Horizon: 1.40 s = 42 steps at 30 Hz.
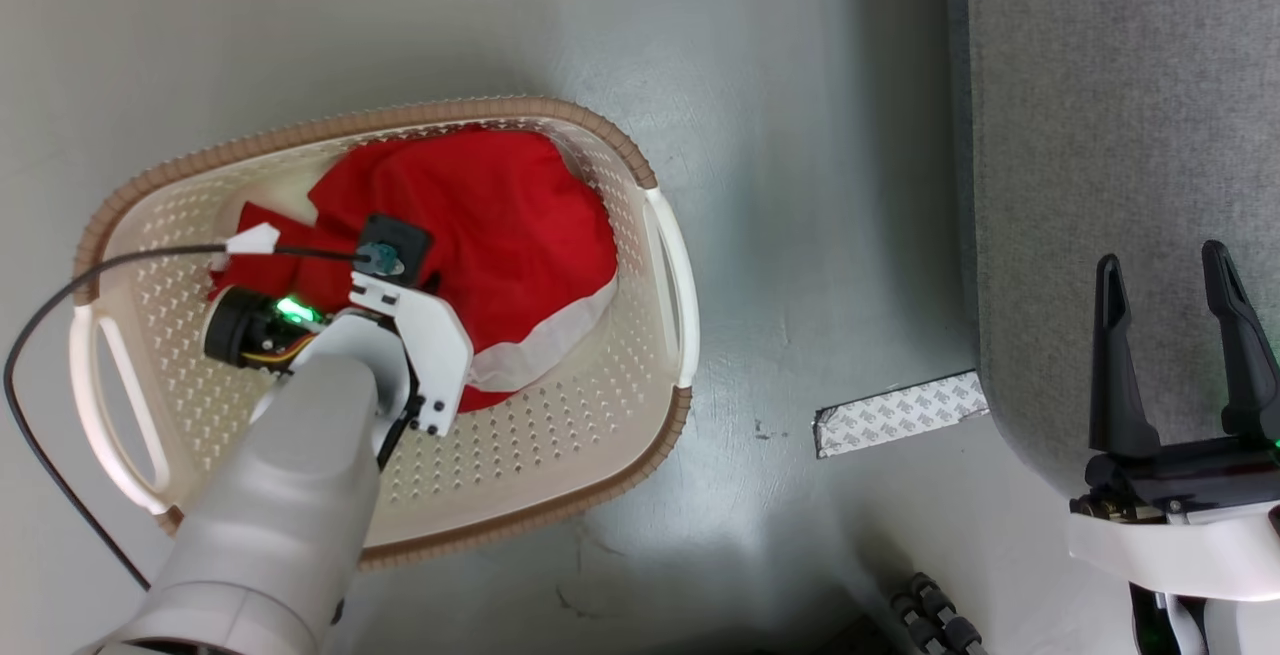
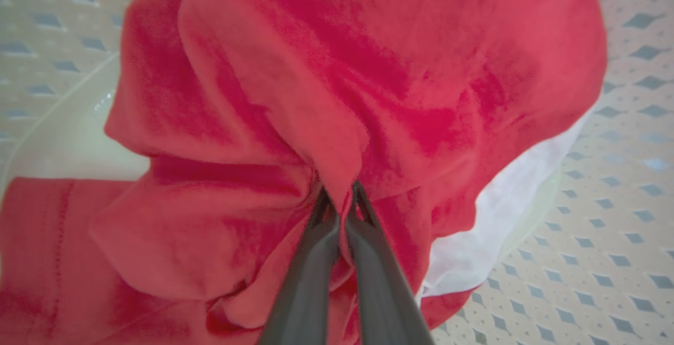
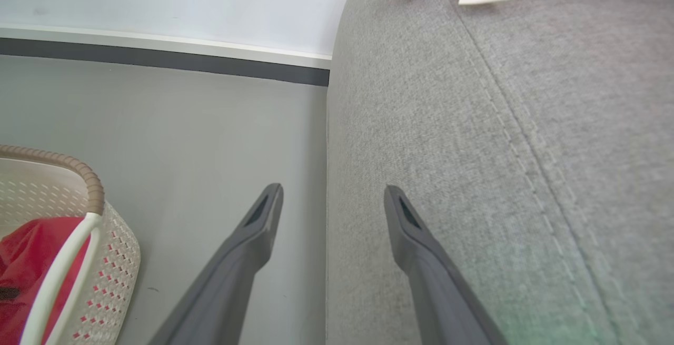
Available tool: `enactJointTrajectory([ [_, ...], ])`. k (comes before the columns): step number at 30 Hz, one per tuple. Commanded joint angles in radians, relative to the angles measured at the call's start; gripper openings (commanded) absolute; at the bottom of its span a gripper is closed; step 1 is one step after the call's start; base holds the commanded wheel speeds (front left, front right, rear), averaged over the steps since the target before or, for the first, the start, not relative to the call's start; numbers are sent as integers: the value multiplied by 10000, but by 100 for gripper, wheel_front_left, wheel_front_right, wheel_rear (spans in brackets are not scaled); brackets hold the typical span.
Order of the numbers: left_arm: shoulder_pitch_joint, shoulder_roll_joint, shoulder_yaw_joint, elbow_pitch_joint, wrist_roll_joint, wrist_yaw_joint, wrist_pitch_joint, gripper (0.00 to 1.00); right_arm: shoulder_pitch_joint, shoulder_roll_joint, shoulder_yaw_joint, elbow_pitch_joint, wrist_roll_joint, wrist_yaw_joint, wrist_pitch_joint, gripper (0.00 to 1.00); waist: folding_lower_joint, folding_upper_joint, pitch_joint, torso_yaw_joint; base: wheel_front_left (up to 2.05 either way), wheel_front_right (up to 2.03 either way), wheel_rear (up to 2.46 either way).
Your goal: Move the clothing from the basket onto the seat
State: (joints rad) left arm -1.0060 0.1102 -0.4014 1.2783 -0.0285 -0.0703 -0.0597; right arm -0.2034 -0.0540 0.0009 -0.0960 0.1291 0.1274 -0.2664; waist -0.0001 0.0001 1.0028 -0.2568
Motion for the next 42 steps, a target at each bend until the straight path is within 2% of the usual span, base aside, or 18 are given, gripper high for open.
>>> enactJointTrajectory([
  [1,-143,32,15,-11,-110,-4,-83,0,-98,63,104,180,140,57,37,100,1,-1,-19,-13,0,0,0],
  [7,-34,-155,87,-61,-444,-257,-849,0,-413,58,171,381,229,59,28,100,1,-1,-531,60,0,0,0],
  [14,408,-459,219,-280,-1131,-513,-1666,0,-396,41,55,773,217,36,25,100,1,-1,-1651,245,0,0,0],
  [25,2251,-580,165,-2098,-2450,-594,-2044,0,154,35,-250,1559,-84,34,25,100,1,-1,-4275,864,0,0,0],
  [37,5176,-581,377,-5162,-2911,-54,-2046,0,1200,31,-629,2292,-408,34,25,100,1,-1,-7331,1761,0,0,0],
  [42,6235,-382,543,-6189,-2884,140,-2046,0,1707,32,-728,2546,-580,34,25,100,1,-1,-8407,2007,0,0,0],
])
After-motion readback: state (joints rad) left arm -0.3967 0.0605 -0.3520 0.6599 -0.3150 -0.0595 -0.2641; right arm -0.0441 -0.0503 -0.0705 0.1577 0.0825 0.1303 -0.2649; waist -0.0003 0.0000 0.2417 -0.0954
